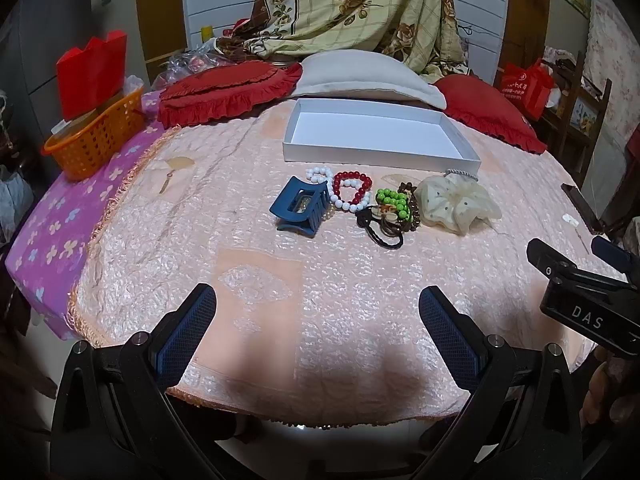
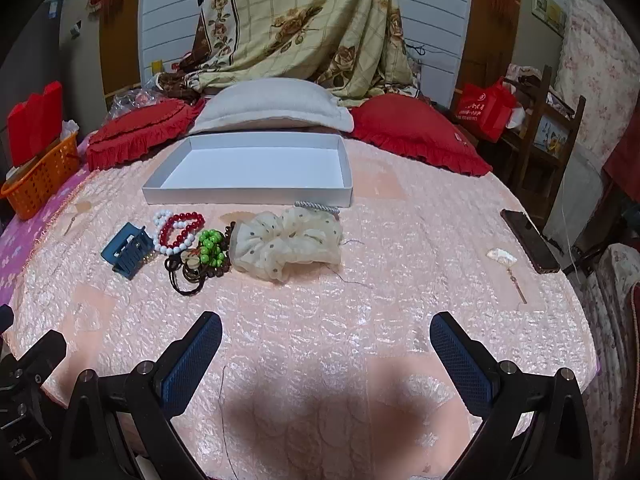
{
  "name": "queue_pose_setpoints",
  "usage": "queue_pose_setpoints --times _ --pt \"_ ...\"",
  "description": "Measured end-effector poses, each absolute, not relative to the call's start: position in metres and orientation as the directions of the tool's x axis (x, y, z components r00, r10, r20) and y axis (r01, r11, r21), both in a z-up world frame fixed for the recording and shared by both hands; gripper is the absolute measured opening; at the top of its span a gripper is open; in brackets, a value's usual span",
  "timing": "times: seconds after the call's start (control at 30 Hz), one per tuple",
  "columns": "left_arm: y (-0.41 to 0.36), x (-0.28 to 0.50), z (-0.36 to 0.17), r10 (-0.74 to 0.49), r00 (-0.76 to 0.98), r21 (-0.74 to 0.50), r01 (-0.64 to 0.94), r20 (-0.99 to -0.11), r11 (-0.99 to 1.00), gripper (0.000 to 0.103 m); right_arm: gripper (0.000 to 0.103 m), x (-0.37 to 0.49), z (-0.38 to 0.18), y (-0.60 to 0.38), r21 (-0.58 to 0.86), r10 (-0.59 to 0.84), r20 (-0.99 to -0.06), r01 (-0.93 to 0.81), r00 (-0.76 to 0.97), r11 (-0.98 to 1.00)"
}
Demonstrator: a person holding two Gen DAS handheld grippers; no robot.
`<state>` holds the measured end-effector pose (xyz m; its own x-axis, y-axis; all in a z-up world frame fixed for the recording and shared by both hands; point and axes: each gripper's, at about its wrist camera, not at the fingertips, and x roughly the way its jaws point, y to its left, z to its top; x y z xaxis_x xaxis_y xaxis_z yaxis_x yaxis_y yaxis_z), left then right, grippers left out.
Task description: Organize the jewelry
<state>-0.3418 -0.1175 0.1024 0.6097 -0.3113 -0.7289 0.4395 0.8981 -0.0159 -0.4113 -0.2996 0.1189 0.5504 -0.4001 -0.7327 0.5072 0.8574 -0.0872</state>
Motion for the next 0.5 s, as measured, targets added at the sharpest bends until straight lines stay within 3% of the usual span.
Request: queue_pose_setpoints --times 0.5 --pt "-0.1192 -0.3439 0.0955 -0.308 0.587 -0.008 0.457 -0.749 0.889 0.102 0.103 -0.4106 0.1106 -0.2983 -0.093 -0.399 -0.742 0.507 0.539 0.857"
